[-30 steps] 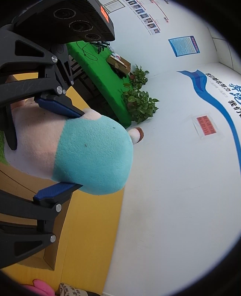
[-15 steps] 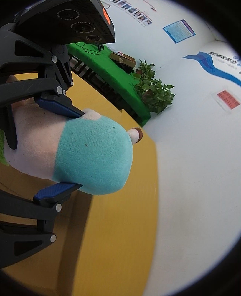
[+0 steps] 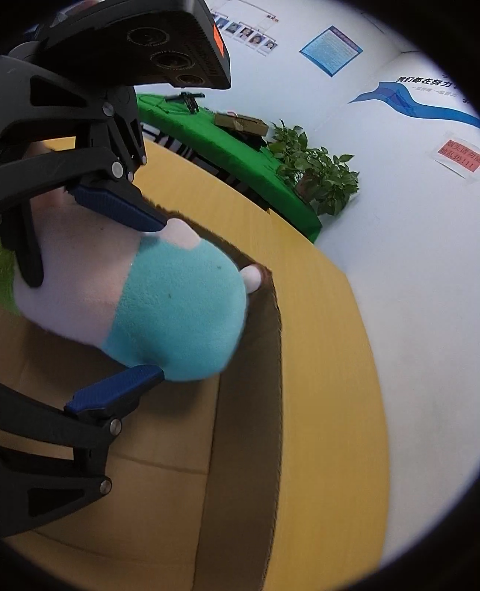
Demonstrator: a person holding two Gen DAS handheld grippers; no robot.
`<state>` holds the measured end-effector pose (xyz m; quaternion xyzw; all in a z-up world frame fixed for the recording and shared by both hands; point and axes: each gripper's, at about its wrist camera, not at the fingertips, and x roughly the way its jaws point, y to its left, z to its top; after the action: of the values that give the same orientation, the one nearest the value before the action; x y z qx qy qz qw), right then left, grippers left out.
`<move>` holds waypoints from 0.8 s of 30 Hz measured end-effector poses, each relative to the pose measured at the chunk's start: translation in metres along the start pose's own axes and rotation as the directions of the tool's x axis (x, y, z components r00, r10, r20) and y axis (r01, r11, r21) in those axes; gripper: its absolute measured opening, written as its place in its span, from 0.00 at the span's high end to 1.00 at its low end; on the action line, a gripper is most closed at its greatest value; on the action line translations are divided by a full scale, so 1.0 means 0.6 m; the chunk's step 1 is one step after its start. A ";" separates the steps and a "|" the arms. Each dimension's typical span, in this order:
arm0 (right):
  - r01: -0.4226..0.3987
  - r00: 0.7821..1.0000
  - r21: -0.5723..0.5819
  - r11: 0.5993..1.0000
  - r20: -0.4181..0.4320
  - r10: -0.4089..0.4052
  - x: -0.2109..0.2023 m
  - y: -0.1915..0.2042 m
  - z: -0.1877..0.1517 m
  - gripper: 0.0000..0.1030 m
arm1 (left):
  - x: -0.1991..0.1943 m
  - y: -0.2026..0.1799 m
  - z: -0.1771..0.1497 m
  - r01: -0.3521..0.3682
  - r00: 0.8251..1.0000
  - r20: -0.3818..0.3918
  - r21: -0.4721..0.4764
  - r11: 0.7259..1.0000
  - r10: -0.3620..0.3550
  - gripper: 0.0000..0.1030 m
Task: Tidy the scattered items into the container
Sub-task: 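Lower the plush pig into the box and open the right tool, then move the right tool to the white-framed clear phone case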
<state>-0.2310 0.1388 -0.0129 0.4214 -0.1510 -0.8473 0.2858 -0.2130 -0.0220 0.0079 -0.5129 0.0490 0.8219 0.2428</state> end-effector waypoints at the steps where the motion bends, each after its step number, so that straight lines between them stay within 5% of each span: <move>1: 0.011 1.000 -0.005 1.000 0.012 -0.011 -0.011 -0.002 0.002 0.22 | -0.004 -0.001 -0.002 -0.006 1.000 0.006 -0.008 1.000 0.006 0.13; 12: 0.107 0.992 -0.086 0.991 0.078 -0.100 -0.192 0.049 -0.026 0.22 | -0.129 0.013 -0.004 -0.010 0.976 0.215 -0.110 0.994 0.034 0.12; 18: 0.218 0.972 -0.179 0.960 0.132 -0.196 -0.316 0.133 -0.094 0.22 | -0.169 -0.087 -0.050 -0.038 0.939 0.338 -0.088 0.995 0.066 0.10; 24: 0.295 0.945 -0.143 0.945 0.194 -0.265 -0.409 0.166 -0.185 0.22 | -0.229 -0.190 -0.141 -0.055 0.892 0.446 -0.059 0.997 0.076 0.06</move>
<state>0.0115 0.2082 0.1242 0.3381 -0.0404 -0.9223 0.1829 -0.0434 0.0019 0.1066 -0.3132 -0.0094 0.9265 0.2083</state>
